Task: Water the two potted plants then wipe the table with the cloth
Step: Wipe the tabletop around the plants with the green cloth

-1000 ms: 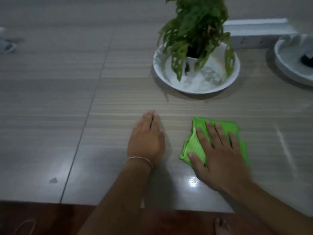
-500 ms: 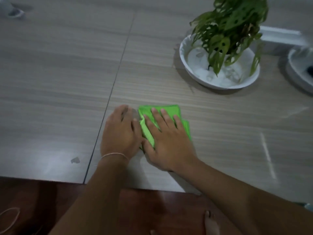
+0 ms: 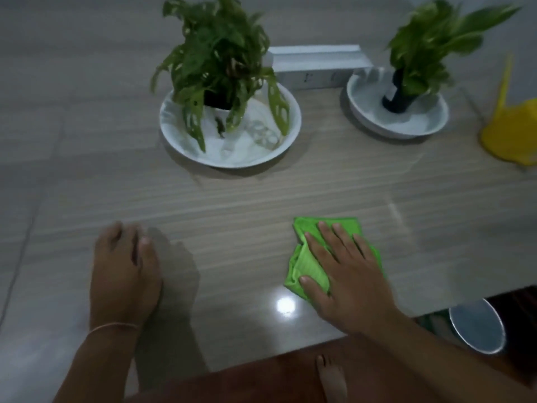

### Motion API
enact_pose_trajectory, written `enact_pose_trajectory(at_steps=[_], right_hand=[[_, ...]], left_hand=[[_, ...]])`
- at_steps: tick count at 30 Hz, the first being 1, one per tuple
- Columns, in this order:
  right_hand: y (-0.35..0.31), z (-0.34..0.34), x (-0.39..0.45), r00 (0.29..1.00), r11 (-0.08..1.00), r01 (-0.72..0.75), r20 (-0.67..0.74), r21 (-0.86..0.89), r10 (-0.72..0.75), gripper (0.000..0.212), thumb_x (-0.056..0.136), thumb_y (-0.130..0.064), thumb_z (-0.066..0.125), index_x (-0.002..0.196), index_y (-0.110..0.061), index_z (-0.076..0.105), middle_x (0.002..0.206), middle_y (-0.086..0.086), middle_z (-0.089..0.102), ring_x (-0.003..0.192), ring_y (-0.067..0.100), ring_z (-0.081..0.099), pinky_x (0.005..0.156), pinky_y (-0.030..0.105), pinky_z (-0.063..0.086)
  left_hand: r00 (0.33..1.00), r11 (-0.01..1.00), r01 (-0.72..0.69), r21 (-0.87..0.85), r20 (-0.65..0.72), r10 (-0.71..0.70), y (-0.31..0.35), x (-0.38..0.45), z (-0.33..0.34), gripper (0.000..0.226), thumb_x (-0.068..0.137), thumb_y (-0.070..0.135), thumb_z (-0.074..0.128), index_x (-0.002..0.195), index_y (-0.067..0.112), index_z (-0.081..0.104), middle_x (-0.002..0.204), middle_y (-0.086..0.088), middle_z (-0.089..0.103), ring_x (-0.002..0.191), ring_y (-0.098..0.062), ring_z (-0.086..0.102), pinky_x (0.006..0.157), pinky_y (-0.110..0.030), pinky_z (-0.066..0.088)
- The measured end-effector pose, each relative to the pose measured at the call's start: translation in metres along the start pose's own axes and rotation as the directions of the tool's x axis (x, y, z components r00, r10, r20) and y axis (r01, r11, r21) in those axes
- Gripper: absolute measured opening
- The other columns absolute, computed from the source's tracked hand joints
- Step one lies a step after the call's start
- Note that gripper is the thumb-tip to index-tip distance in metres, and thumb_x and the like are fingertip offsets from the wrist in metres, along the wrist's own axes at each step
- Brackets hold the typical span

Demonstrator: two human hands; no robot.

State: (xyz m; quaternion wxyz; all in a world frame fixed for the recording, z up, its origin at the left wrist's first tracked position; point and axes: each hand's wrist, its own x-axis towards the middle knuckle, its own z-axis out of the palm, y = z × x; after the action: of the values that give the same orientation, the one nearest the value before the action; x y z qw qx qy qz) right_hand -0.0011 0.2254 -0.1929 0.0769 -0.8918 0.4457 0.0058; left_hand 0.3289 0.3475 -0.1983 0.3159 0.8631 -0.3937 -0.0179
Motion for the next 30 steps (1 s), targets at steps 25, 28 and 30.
enact_pose_trajectory(at_steps=[25, 28, 30], right_hand=[[0.379, -0.044, -0.025, 0.877, 0.877, -0.473, -0.056, 0.087, 0.478, 0.085, 0.086, -0.081, 0.023, 0.160, -0.042, 0.012, 0.171, -0.008, 0.004, 0.158, 0.016, 0.000, 0.127, 0.048, 0.005], [0.378, -0.043, -0.025, 0.881, 0.884, -0.462, -0.070, 0.074, 0.467, 0.084, 0.087, -0.080, 0.026, 0.161, -0.040, 0.014, 0.171, -0.007, 0.006, 0.158, 0.017, 0.001, 0.127, 0.049, 0.006], [0.378, -0.041, -0.026, 0.882, 0.885, -0.461, -0.080, 0.065, 0.465, 0.084, 0.087, -0.080, 0.029, 0.161, -0.039, 0.016, 0.171, -0.006, 0.008, 0.158, 0.018, 0.003, 0.127, 0.050, 0.007]], left_hand=[[0.740, 0.802, -0.597, -0.015, 0.376, 0.558, 0.420, -0.046, 0.296, 0.064, 0.094, 0.041, 0.046, 0.143, -0.001, 0.045, 0.150, -0.022, 0.043, 0.142, -0.037, 0.036, 0.117, -0.052, 0.030], [0.751, 0.811, -0.585, -0.005, 0.374, 0.544, 0.419, -0.046, 0.296, 0.067, 0.093, 0.043, 0.047, 0.143, -0.002, 0.044, 0.150, -0.024, 0.043, 0.143, -0.038, 0.035, 0.118, -0.051, 0.030], [0.748, 0.811, -0.585, -0.006, 0.380, 0.543, 0.420, -0.047, 0.296, 0.068, 0.093, 0.044, 0.045, 0.143, -0.003, 0.044, 0.150, -0.024, 0.042, 0.143, -0.037, 0.034, 0.118, -0.050, 0.029]])
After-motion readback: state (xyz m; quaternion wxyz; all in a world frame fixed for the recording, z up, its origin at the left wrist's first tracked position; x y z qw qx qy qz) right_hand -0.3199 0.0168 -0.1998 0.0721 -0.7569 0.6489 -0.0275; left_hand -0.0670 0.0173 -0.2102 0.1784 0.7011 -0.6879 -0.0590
